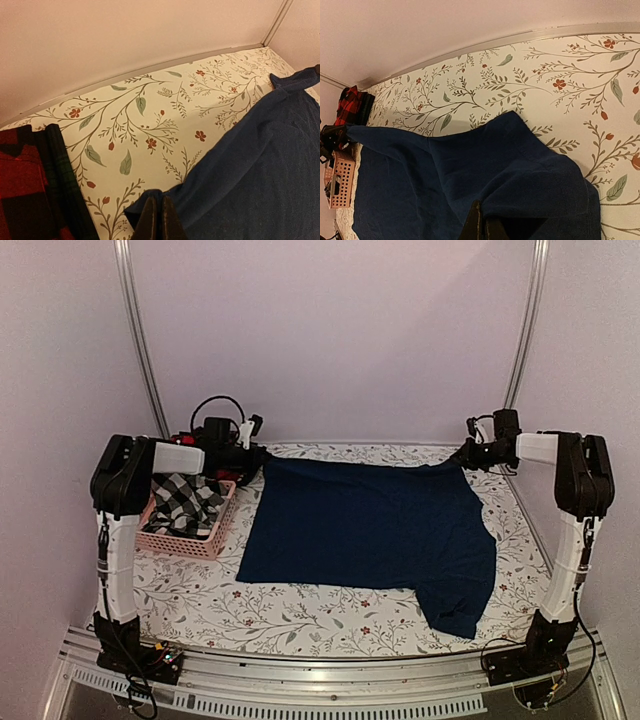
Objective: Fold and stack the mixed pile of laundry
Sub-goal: Fold the flattened T-shirt at the center of the board.
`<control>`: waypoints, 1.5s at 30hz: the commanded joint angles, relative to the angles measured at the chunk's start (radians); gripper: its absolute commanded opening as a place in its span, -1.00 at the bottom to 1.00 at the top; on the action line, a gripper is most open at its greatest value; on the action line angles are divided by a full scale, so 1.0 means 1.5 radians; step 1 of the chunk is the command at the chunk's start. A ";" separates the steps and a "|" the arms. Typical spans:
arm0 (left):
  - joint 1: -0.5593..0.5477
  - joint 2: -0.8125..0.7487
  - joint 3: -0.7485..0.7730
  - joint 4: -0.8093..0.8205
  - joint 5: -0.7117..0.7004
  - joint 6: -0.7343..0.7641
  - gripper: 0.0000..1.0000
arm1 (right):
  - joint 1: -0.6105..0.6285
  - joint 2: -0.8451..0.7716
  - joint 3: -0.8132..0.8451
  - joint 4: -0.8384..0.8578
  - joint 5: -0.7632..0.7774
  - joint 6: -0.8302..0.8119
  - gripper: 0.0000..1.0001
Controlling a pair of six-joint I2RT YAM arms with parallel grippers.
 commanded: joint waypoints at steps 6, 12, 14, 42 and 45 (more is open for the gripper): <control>-0.014 -0.071 -0.099 0.067 0.004 0.017 -1.00 | 0.001 -0.150 -0.199 0.069 -0.005 0.019 -1.00; -0.030 -0.114 -0.191 0.087 -0.014 0.049 -1.00 | 0.003 -0.216 -0.300 0.084 0.012 0.024 -1.00; -0.035 -0.121 -0.218 0.098 -0.024 0.058 -1.00 | 0.003 -0.224 -0.323 0.085 0.022 0.022 -1.00; -0.065 -0.144 -0.134 -0.178 -0.138 0.229 -0.65 | 0.003 -0.278 -0.383 -0.001 0.061 -0.008 -1.00; -0.066 -0.169 -0.163 -0.158 -0.112 0.226 -0.43 | 0.002 -0.288 -0.397 -0.006 0.076 -0.005 -0.55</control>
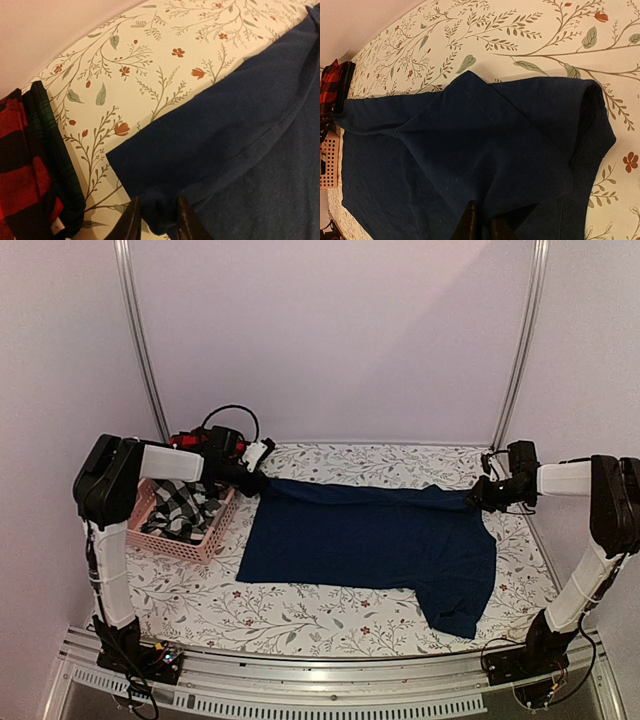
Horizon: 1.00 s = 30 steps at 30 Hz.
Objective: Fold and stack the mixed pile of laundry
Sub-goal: Fold the flattened T-shirt at the center of the board, then adjust the 1/3-folded T-shirt at the center of the board.
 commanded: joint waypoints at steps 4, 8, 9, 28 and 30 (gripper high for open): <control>-0.006 -0.090 -0.065 0.050 0.057 -0.016 -0.14 | 0.000 -0.029 -0.016 -0.019 0.041 0.010 -0.05; -0.012 -0.112 -0.073 0.089 0.074 -0.050 0.15 | -0.003 -0.039 0.011 -0.015 0.084 0.022 0.04; -0.013 -0.112 -0.071 0.096 0.073 -0.058 0.19 | -0.003 -0.033 0.021 -0.014 0.084 0.022 0.05; -0.079 0.000 0.029 0.066 -0.004 -0.093 0.16 | 0.023 0.173 0.175 -0.043 0.092 -0.022 0.07; -0.079 0.001 0.028 0.067 -0.006 -0.092 0.16 | 0.023 0.204 0.193 -0.050 0.081 -0.027 0.07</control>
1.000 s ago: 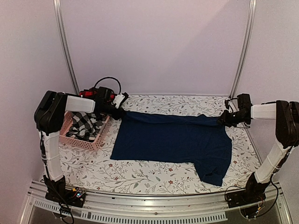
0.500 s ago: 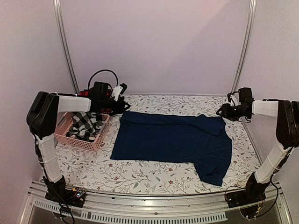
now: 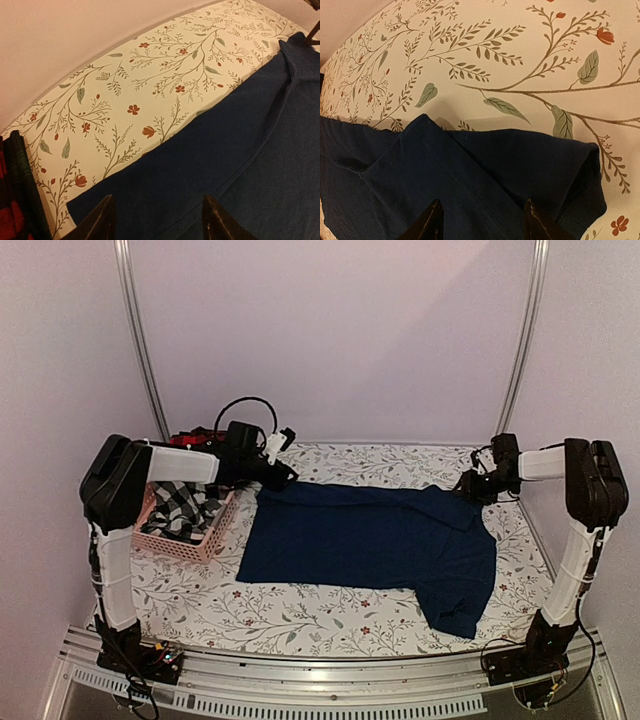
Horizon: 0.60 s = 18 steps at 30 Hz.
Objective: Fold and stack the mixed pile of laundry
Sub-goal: Adjust the 1/3-folded T-shirt at the center of the board.
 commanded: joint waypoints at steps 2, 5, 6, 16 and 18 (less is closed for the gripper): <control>-0.005 0.003 0.006 0.006 -0.009 -0.010 0.16 | 0.002 0.062 0.060 -0.020 -0.002 -0.025 0.08; -0.006 0.005 0.007 0.008 -0.013 -0.011 0.17 | 0.003 0.087 0.086 -0.034 0.007 -0.029 0.14; -0.006 0.005 0.007 0.008 -0.013 -0.011 0.17 | 0.002 0.091 0.090 -0.039 0.010 -0.031 0.15; -0.005 0.007 0.012 0.010 -0.019 -0.009 0.18 | 0.031 0.097 0.091 -0.066 -0.037 -0.054 -0.29; -0.005 0.007 0.012 0.010 -0.020 -0.008 0.18 | 0.031 0.088 0.089 -0.070 -0.049 -0.057 -0.36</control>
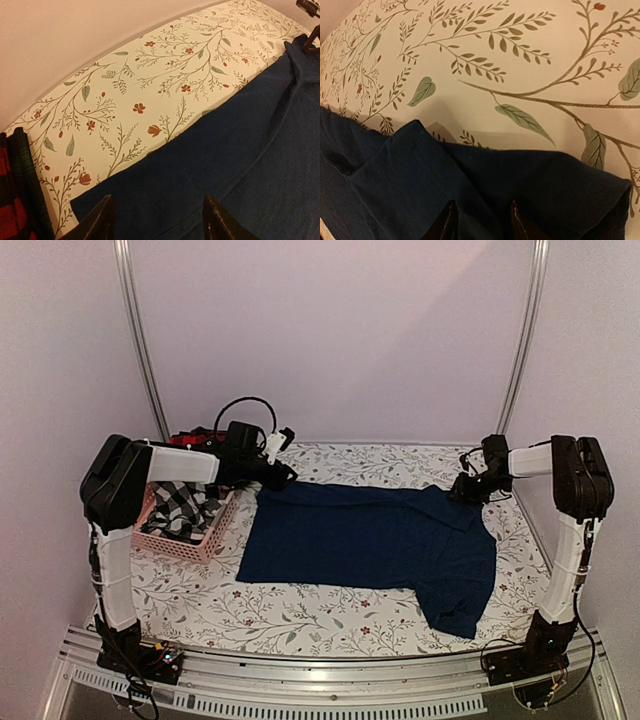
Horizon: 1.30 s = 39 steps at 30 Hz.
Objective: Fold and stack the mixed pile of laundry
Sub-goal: Adjust the 1/3-folded T-shirt at the center of the board.
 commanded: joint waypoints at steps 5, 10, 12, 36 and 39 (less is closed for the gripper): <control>-0.002 0.004 0.011 0.008 -0.006 -0.002 0.18 | 0.015 -0.006 0.005 -0.036 -0.042 -0.012 -0.56; -0.001 -0.002 0.008 0.005 -0.009 -0.005 0.18 | 0.024 -0.030 -0.013 -0.038 -0.051 -0.011 -1.00; 0.000 -0.008 0.002 0.009 -0.008 -0.011 0.18 | 0.029 -0.051 -0.029 -0.035 -0.058 -0.010 -1.00; 0.019 -0.031 -0.038 0.047 -0.001 -0.038 0.20 | 0.207 -0.316 -0.204 -0.157 0.013 -0.028 -0.22; 0.021 -0.033 -0.039 0.046 0.006 -0.044 0.21 | 0.190 -0.334 -0.188 -0.115 0.013 -0.015 0.06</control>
